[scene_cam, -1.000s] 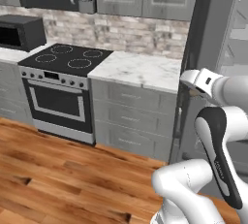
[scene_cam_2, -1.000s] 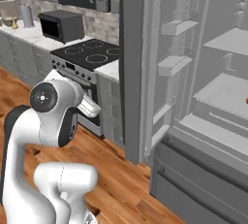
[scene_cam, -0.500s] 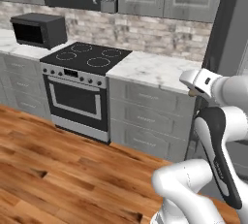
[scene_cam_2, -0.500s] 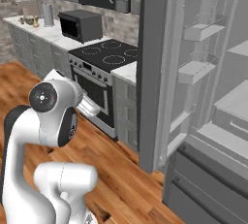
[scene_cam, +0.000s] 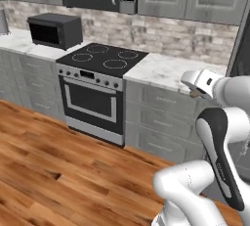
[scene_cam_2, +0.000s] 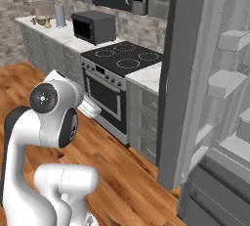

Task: Retrieve the bottle and the shaker from the cabinet and place them next to the mixing bowl on the counter. Then add garlic from the fridge to the mixing bowl.

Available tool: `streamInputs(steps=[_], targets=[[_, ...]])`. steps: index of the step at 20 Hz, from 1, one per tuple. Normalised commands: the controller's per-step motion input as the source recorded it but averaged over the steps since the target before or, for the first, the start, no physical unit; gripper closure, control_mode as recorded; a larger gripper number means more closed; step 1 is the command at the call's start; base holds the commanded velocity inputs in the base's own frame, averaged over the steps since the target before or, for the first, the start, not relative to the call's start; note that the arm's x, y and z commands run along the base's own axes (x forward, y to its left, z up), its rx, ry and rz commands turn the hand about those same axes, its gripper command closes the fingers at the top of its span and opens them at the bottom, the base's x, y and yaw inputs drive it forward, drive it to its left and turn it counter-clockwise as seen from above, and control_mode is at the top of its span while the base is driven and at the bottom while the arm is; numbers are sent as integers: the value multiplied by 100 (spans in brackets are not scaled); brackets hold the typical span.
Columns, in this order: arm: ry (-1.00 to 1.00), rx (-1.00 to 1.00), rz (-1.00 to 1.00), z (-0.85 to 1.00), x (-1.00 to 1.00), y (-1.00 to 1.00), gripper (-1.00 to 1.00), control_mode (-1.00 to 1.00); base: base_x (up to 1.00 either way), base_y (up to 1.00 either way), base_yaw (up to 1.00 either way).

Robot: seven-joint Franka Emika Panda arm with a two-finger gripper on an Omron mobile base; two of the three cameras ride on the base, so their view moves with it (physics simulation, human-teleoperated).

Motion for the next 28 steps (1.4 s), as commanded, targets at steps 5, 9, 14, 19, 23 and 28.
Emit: streamInputs(steps=[5, 9, 14, 19, 23, 28], targets=[[0, 0, 0, 0, 0, 0, 100, 100, 39, 49, 5], [0, 0, 0, 0, 0, 0, 100, 100, 42, 49, 4], [0, 0, 0, 0, 0, 0, 100, 100, 36, 41, 4], [0, 0, 0, 0, 0, 0, 100, 100, 40, 42, 4], [0, 0, 0, 0, 0, 0, 100, 100, 44, 45, 3], [0, 0, 0, 0, 0, 0, 100, 100, 48, 45, 3]])
